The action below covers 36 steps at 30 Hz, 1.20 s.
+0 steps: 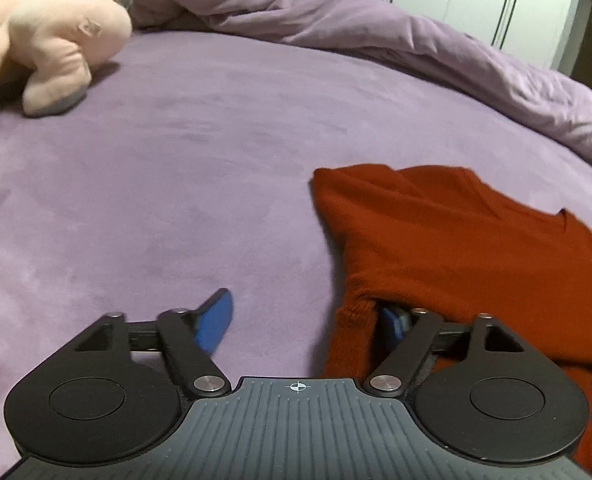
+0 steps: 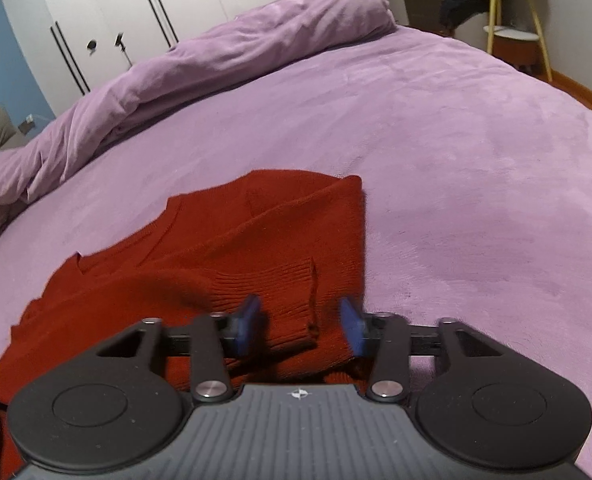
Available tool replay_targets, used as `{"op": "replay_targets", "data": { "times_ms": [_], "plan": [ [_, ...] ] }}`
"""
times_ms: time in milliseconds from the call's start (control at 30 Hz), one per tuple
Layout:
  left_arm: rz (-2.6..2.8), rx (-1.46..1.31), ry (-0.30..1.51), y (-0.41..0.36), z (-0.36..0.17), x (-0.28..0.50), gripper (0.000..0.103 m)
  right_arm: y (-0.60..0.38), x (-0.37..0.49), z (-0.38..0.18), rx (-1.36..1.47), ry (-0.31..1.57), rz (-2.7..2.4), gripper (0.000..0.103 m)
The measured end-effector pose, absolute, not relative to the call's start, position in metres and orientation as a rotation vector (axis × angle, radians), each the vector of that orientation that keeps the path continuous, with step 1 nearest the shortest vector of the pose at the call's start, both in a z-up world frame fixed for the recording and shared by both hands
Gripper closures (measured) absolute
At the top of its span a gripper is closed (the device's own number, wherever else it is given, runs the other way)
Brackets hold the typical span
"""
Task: Fold small clothes
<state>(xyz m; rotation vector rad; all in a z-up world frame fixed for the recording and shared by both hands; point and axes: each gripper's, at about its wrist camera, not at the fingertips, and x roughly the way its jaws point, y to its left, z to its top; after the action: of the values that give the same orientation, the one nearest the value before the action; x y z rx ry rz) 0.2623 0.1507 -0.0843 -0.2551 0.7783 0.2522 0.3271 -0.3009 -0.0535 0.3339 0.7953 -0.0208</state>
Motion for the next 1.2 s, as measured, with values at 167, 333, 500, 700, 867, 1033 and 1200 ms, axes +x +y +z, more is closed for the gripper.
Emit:
{"op": "replay_targets", "data": {
  "times_ms": [167,333,500,700,867,1033,1200],
  "plan": [
    [0.237,-0.220,0.800,0.153,-0.084,0.249,0.018,-0.294,0.323,-0.050,0.196,0.750,0.019,0.096],
    [0.224,-0.169,0.857,0.153,-0.080,0.235,0.018,-0.291,0.324,-0.057,0.013,0.778,-0.138,0.089],
    [0.138,-0.135,0.913,0.148,-0.073,0.187,0.018,-0.320,0.276,-0.040,0.282,0.800,-0.044,0.083],
    [0.047,-0.134,1.026,0.140,-0.075,0.109,0.018,-0.336,0.159,-0.035,0.243,0.895,0.038,0.071],
    [0.027,-0.157,1.053,0.129,-0.075,0.062,0.026,-0.339,0.082,-0.028,0.224,0.943,0.061,0.068],
    [-0.023,-0.246,1.089,0.126,-0.072,0.052,0.038,-0.341,0.072,-0.030,0.192,1.005,0.012,0.068],
    [-0.004,-0.318,1.079,0.131,-0.076,0.052,0.047,-0.346,0.065,-0.043,0.290,1.068,0.042,0.072]
  ]
}}
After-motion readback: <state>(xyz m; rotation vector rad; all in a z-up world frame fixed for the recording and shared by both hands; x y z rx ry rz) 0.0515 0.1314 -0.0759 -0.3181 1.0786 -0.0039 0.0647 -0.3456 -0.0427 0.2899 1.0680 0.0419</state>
